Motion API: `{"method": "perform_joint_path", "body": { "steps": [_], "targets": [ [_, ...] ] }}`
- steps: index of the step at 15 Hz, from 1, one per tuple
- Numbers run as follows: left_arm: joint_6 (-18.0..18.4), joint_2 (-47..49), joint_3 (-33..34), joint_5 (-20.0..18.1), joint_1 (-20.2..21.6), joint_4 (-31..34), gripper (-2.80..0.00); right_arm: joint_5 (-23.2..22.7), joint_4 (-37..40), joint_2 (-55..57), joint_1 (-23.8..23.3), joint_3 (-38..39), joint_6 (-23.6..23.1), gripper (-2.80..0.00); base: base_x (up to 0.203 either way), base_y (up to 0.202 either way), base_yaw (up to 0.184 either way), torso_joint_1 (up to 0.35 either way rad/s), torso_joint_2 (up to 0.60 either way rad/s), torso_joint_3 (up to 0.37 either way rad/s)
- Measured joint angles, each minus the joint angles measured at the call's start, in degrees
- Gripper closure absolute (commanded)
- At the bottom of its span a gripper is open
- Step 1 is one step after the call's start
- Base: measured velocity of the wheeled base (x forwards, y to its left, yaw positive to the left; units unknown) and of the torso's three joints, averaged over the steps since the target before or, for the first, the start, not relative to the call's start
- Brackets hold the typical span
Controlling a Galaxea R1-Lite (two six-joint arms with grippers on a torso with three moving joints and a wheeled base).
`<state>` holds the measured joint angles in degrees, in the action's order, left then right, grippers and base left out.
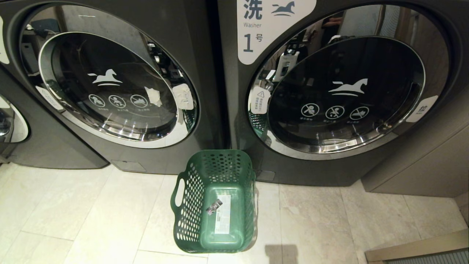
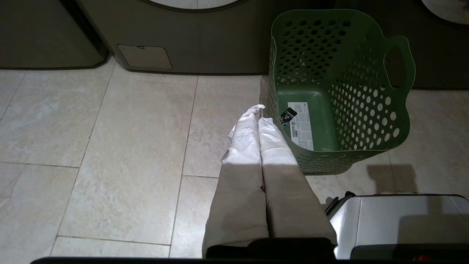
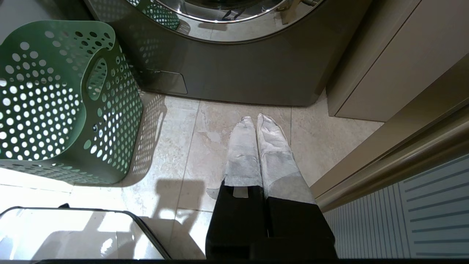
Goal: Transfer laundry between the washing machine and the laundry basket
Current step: Open the lid of the washing machine
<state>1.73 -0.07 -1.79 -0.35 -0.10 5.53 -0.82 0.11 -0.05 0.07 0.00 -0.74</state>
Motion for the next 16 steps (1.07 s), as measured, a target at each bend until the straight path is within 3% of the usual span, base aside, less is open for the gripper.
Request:
{"method": "perform_joint_path", "body": {
  "steps": [3,5,8,11,13,16],
  "targets": [
    [-1.35,0.0,-0.15,0.06,0.0,0.02,0.0,0.02,0.0,0.0,0.0,0.0,0.06,0.0,0.0,0.0,0.0,0.0,0.0,0.0],
    [-1.83,0.12,-4.44,-0.61,0.0,0.85,0.0,0.05,-0.01,0.0,-0.02,0.0,0.03,0.0,0.0,0.0,0.0,0.0,0.0,0.0],
    [-2.5,4.9,-21.23,-1.62,-0.37,3.72,0.0,0.02,-0.01,0.0,0.0,0.0,0.06,0.0,0.0,0.0,0.0,0.0,0.0,0.0],
    [-3.83,19.01,-37.38,-2.55,-2.62,6.13,0.0,0.05,-0.01,0.0,0.0,0.0,0.06,0.0,0.0,0.0,0.0,0.0,0.0,0.0],
    [-4.93,29.38,-42.53,-5.98,-4.57,6.86,0.0,0.02,-0.01,0.0,0.0,0.0,0.06,0.0,0.0,0.0,0.0,0.0,0.0,0.0],
    [-5.91,42.75,-41.62,-14.9,-6.23,4.36,0.0,0.05,-0.01,0.0,0.0,0.0,0.09,0.0,0.0,0.0,0.0,0.0,0.0,0.0]
  ]
}}
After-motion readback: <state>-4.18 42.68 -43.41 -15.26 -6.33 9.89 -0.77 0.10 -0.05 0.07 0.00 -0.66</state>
